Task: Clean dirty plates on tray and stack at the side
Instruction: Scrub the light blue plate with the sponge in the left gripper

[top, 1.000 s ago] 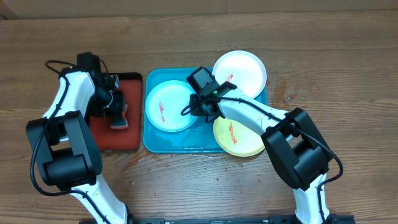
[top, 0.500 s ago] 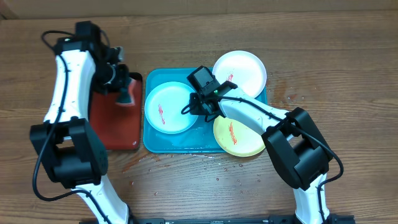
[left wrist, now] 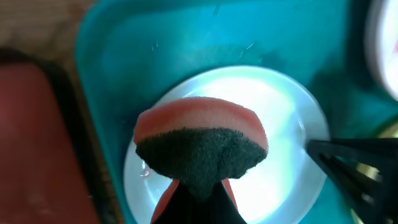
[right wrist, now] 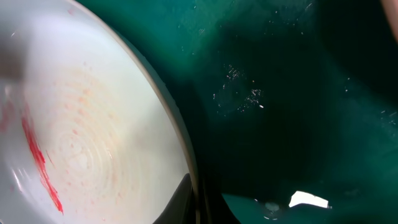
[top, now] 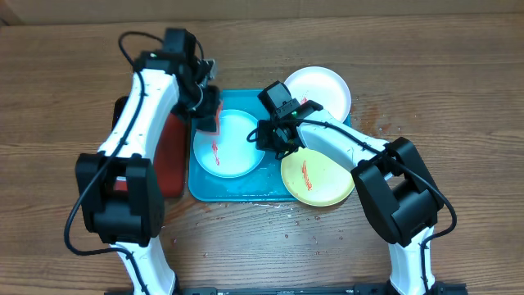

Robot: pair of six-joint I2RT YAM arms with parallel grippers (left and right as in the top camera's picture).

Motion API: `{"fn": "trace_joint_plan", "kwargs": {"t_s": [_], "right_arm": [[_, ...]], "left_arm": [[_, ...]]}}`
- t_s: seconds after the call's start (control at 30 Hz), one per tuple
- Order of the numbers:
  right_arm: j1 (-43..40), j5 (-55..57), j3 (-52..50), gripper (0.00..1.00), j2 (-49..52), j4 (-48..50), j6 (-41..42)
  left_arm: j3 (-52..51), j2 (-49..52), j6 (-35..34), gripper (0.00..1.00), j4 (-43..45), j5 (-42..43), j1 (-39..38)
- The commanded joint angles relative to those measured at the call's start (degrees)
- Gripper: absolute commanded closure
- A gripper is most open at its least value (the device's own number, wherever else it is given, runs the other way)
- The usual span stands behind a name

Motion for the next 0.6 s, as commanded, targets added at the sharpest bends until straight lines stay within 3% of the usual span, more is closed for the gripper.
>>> {"fn": "trace_joint_plan", "kwargs": {"t_s": [0.0, 0.13, 0.3, 0.57], "right_arm": [[-0.4, -0.2, 0.4, 0.96, 1.3, -0.5, 0.9], [-0.4, -0.2, 0.4, 0.96, 1.3, -0.4, 0.9], [-0.4, 0.0, 0.4, 0.96, 1.3, -0.4, 0.9], [-0.4, 0.0, 0.4, 0.96, 1.3, -0.2, 0.9]], "left_arm": [[-4.9, 0.2, -5.4, 0.96, 2.6, -2.1, -1.7], [-8.8, 0.2, -8.6, 0.96, 5.3, -3.0, -3.0], [-12.2, 0.2, -15.3, 0.96, 6.6, -10.3, -3.7], [-17.4, 0.2, -15.7, 0.96, 13.7, -11.1, -4.0]]}}
